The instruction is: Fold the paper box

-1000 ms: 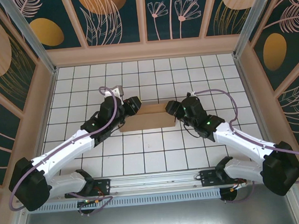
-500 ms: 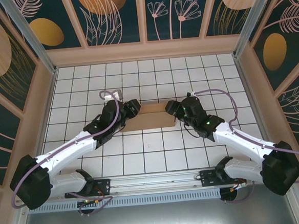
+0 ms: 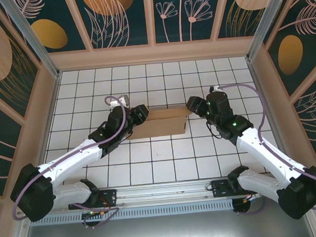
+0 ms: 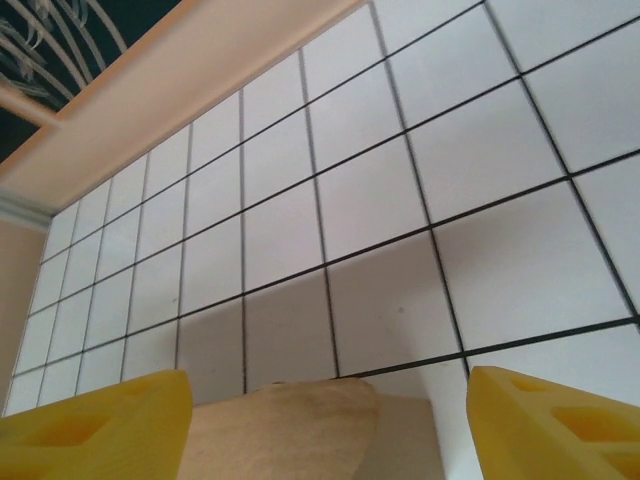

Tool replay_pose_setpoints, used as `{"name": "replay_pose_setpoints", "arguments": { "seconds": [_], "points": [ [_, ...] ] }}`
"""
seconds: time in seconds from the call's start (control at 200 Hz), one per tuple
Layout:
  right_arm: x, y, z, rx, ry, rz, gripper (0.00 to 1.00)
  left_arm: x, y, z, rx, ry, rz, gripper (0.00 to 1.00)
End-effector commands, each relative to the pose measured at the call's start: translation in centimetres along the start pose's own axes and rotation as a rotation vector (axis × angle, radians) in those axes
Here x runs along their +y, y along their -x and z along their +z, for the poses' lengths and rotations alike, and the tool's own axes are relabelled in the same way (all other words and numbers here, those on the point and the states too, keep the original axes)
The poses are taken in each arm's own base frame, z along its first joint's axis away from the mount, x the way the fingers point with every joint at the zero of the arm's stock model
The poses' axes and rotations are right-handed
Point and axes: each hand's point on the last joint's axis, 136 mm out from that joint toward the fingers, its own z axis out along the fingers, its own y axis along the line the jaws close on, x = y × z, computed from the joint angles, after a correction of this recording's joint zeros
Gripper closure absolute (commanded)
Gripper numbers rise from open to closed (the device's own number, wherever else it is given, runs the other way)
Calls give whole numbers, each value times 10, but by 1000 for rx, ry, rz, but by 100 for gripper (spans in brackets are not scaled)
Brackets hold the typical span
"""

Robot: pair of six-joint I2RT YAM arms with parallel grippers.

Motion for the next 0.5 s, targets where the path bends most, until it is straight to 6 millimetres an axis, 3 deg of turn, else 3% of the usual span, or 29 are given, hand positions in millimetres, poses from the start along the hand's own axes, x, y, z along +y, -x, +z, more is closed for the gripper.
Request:
{"name": "replay_pose_setpoints", "arguments": {
  "seconds": [0.0, 0.495],
  "points": [
    [20, -9, 3, 105, 71, -91, 30, 29, -16, 5, 49, 107, 17, 57],
    [25, -63, 30, 273, 149, -59, 44, 29, -22, 6, 69, 98, 9, 56]
  ]
}}
